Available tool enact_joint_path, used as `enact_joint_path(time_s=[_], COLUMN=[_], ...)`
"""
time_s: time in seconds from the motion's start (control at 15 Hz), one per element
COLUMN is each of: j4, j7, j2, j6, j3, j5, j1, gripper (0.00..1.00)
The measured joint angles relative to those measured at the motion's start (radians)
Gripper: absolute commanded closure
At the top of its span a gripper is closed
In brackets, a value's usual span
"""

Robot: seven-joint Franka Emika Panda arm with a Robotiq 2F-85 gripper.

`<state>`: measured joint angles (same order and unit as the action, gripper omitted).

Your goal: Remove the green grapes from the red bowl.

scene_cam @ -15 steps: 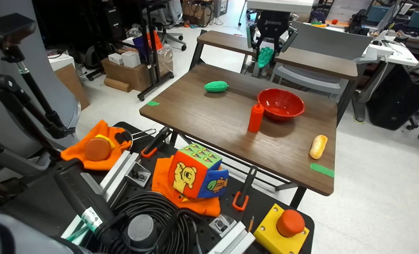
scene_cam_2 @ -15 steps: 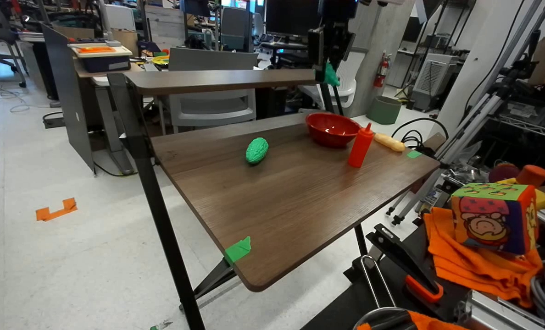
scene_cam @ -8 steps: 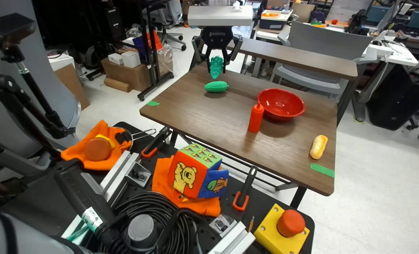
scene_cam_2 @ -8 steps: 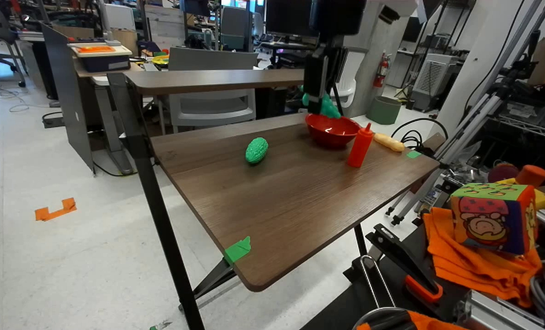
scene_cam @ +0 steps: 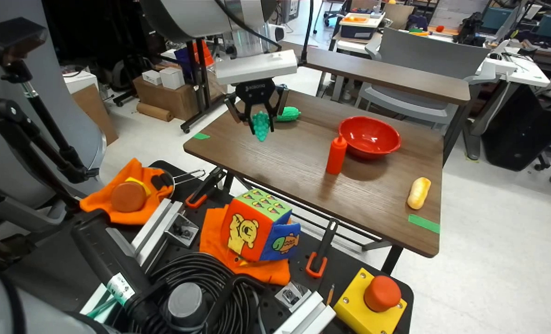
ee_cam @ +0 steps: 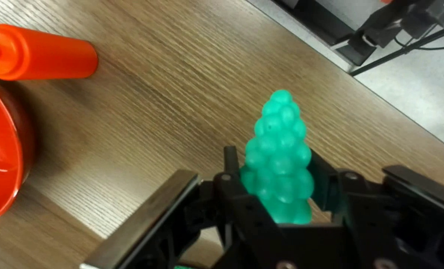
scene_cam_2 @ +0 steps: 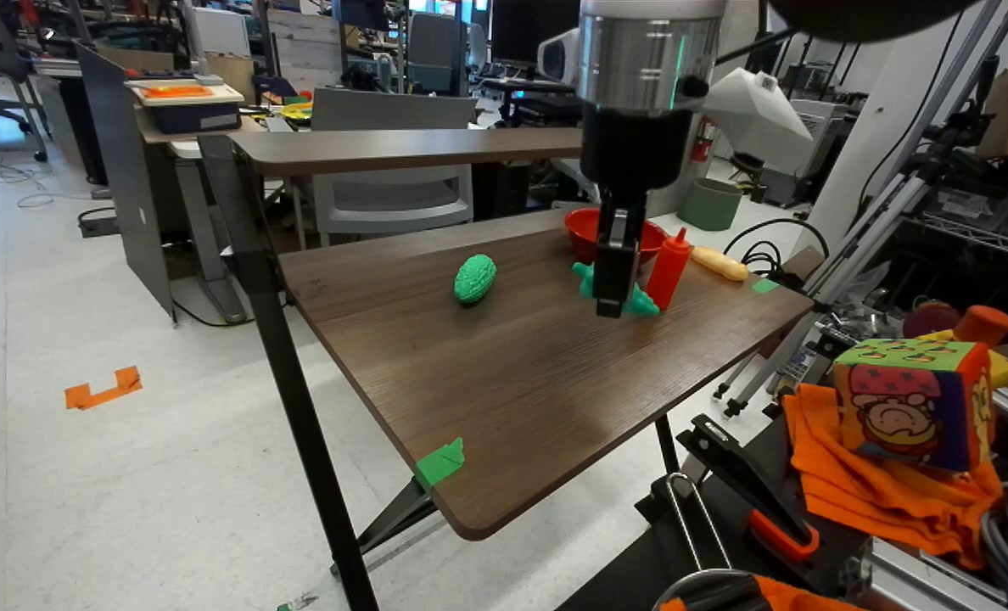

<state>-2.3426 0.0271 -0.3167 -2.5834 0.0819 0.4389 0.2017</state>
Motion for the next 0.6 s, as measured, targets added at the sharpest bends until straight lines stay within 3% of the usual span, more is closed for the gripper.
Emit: enact_joint_path(time_s=[0.6], j4=[0.061], j7=[-0.027], j2=[-0.144], j6=[0.0], j3=[-0.014], j5=[0.076], j1=[0.07], gripper=[0.82])
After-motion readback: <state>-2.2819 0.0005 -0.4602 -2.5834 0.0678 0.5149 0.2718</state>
